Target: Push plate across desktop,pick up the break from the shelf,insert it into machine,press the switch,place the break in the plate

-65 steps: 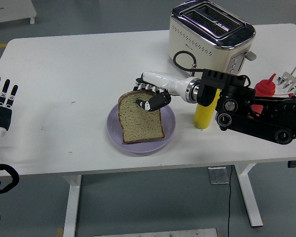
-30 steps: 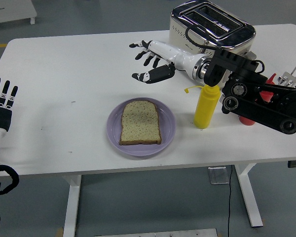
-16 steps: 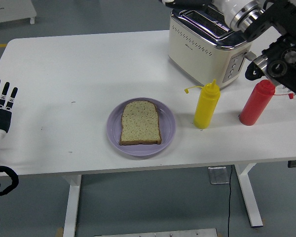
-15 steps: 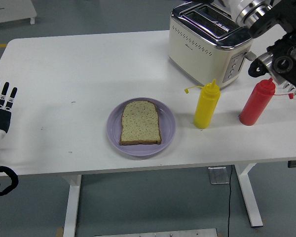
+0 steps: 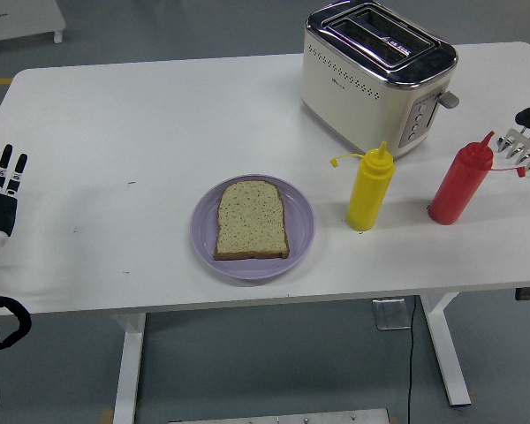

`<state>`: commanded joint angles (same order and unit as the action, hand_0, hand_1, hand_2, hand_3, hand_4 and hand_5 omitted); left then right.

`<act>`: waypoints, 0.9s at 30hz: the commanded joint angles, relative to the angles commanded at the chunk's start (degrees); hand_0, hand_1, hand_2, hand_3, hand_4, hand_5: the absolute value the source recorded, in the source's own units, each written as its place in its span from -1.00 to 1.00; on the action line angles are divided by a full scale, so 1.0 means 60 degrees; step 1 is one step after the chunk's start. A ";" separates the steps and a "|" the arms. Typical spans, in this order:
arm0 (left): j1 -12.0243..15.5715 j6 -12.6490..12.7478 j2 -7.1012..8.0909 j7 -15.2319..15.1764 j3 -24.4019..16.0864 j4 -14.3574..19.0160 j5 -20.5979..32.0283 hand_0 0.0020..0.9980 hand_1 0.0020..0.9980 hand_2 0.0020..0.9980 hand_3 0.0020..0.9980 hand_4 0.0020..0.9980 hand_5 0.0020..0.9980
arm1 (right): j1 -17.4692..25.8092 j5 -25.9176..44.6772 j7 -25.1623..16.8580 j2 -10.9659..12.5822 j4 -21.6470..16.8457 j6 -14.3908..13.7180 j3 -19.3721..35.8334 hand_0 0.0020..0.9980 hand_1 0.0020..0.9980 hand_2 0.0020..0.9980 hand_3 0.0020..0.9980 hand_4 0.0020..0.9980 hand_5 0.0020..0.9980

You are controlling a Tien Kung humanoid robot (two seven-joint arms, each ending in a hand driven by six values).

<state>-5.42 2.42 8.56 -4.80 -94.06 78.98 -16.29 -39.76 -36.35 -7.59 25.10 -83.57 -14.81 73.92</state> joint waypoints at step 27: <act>0.0023 -0.0041 0.0171 0.0029 -0.0741 0.0394 0.0012 0.66 0.73 0.86 0.62 0.24 1.00 | 0.5601 0.2402 0.0970 -0.0361 0.0656 0.1740 0.4915 0.70 0.60 0.57 0.56 0.04 0.17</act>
<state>-5.28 2.18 9.59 -4.63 -98.50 81.35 -16.22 -6.16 -21.94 -1.77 22.93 -79.64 -4.37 103.41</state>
